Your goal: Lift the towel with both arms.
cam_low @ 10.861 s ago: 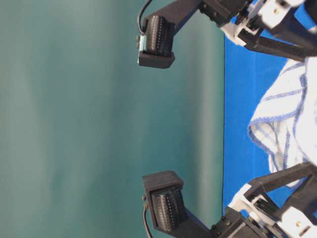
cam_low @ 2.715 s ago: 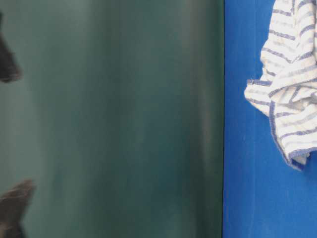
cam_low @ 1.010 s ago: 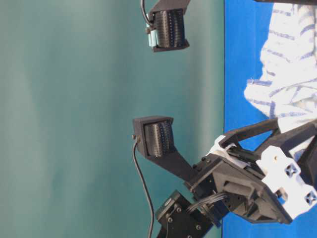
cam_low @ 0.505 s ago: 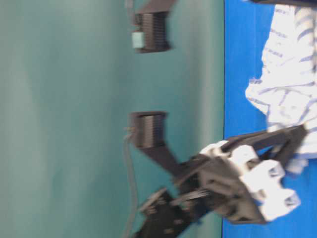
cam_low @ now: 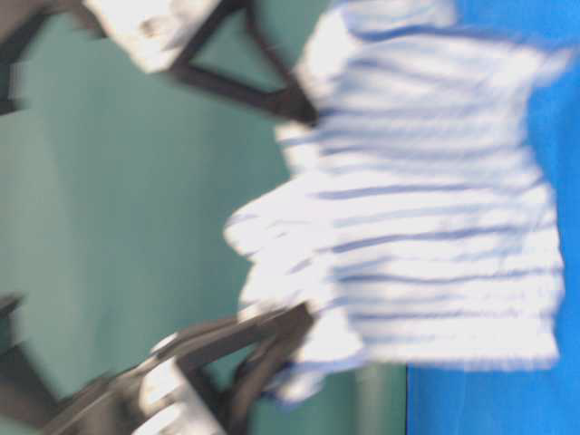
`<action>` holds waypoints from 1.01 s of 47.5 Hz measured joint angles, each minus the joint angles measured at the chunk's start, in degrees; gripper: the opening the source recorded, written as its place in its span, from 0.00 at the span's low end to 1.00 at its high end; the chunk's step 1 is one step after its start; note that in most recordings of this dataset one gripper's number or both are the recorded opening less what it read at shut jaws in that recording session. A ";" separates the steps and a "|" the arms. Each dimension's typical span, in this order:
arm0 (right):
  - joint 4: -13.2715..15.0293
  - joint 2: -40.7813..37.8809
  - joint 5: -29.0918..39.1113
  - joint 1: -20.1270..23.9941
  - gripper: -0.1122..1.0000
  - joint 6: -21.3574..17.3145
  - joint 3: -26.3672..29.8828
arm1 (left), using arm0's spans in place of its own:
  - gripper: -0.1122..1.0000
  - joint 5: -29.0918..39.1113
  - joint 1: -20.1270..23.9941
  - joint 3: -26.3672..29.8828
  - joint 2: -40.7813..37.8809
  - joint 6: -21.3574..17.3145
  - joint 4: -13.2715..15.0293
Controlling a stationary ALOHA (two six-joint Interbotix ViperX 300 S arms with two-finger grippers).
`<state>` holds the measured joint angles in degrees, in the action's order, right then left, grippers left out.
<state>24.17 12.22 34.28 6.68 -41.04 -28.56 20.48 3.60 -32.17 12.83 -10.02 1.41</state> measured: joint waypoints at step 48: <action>0.26 0.88 21.62 -0.44 0.13 21.27 34.89 | 0.13 18.90 1.49 20.57 17.84 -2.29 -0.44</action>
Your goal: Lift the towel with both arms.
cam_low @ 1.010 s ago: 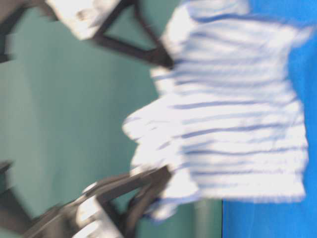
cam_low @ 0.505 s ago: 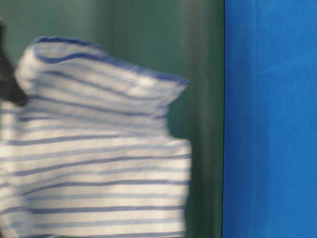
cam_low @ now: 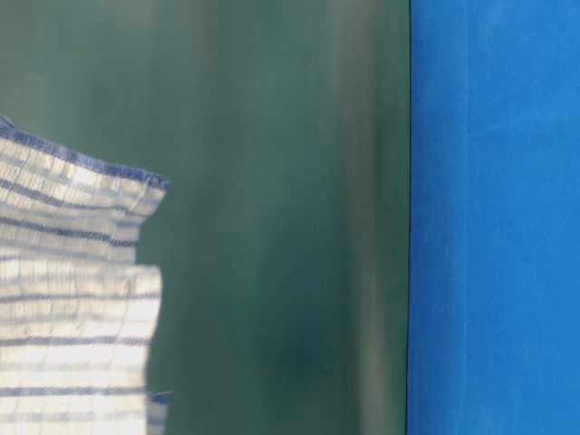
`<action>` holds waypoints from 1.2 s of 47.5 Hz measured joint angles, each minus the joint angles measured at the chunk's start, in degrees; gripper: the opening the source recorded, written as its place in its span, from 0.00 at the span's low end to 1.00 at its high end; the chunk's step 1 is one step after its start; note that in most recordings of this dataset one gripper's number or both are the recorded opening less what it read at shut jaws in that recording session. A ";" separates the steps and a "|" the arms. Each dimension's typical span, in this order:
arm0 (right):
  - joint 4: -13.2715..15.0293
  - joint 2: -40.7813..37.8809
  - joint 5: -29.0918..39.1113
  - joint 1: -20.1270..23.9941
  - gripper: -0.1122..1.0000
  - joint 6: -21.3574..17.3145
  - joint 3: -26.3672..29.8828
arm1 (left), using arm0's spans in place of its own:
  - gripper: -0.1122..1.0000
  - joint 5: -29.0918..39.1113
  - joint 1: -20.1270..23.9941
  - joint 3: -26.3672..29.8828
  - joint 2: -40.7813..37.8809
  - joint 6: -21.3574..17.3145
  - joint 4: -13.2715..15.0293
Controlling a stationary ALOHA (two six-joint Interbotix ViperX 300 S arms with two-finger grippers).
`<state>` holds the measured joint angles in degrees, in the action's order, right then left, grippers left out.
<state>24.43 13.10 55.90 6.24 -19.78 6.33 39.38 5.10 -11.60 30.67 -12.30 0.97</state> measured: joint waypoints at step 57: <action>1.58 0.09 -0.79 -0.88 0.69 0.70 -7.91 | 0.93 -10.20 -0.53 -11.60 -0.44 1.23 -0.18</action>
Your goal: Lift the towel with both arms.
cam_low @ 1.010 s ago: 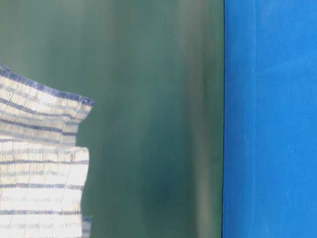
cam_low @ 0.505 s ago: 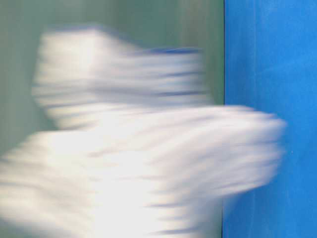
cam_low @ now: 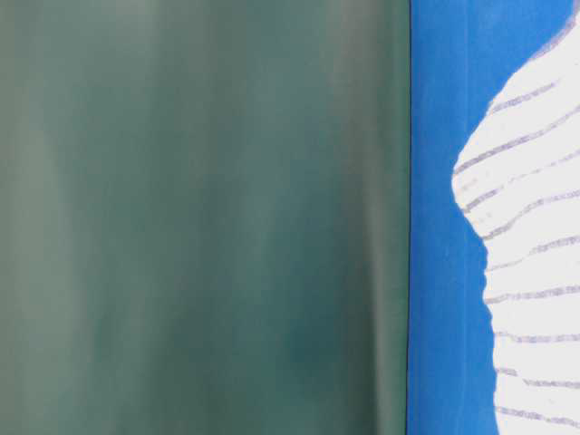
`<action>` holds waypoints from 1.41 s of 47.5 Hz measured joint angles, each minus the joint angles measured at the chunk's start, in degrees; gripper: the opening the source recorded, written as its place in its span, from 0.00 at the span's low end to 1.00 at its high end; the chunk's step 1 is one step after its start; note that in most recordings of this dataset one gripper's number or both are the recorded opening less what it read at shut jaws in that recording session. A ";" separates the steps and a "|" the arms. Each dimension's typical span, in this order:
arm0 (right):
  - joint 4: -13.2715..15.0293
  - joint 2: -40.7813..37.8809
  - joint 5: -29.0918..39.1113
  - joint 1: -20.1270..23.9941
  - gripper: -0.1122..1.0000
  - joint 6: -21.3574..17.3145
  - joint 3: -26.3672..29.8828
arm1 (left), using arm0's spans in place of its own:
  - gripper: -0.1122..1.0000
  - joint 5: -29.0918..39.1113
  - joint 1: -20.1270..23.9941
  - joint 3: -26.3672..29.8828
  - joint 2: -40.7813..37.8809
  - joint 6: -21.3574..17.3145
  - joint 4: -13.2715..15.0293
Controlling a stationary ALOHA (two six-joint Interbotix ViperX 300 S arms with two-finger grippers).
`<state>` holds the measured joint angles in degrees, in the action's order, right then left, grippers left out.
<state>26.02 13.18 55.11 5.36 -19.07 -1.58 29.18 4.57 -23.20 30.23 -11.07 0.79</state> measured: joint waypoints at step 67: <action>-0.09 -20.13 -38.32 1.76 0.69 -21.62 -37.62 | 0.91 -45.79 -12.13 -26.02 -38.32 8.26 0.44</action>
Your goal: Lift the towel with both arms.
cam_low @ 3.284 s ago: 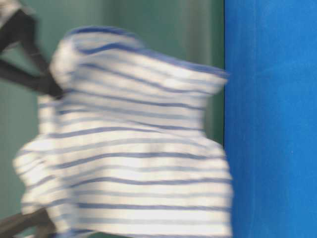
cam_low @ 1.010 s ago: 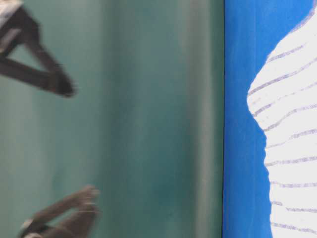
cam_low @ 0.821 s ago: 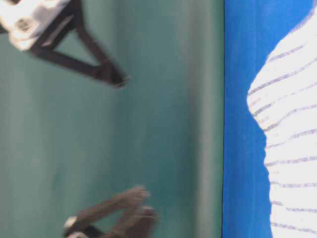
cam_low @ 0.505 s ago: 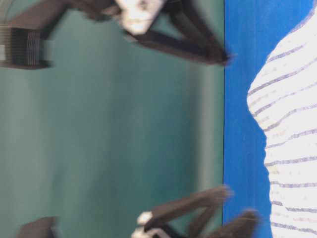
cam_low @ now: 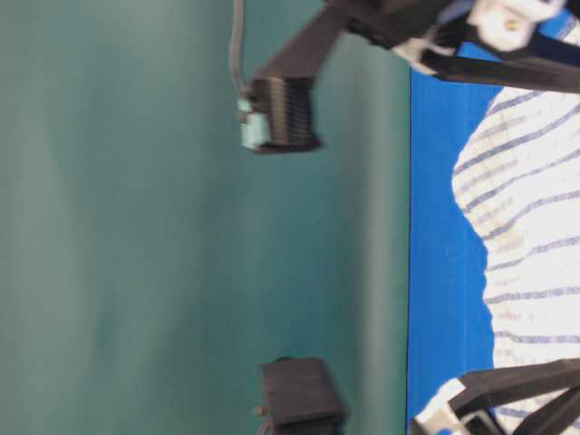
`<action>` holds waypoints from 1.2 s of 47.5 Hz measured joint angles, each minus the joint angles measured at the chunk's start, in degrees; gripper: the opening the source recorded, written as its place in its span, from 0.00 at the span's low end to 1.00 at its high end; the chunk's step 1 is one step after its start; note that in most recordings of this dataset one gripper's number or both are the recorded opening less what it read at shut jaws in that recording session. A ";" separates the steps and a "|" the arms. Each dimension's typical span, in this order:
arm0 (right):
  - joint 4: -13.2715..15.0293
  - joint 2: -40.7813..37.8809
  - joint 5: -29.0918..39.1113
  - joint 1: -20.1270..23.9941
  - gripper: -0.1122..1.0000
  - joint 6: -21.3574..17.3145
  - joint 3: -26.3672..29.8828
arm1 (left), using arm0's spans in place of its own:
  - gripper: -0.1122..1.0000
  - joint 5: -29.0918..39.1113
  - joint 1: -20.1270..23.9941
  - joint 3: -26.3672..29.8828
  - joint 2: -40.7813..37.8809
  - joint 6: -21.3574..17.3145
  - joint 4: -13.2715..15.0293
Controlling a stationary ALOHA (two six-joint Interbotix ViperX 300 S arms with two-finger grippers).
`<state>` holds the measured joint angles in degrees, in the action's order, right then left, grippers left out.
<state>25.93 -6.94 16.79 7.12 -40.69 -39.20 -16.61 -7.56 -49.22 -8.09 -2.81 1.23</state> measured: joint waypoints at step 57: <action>1.32 21.97 16.70 -2.02 0.13 2.46 11.34 | 0.13 20.83 2.72 6.77 31.03 0.88 0.18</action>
<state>27.25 15.03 33.49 5.10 -38.23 -27.86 4.22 -4.83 -42.45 22.94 -1.93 1.41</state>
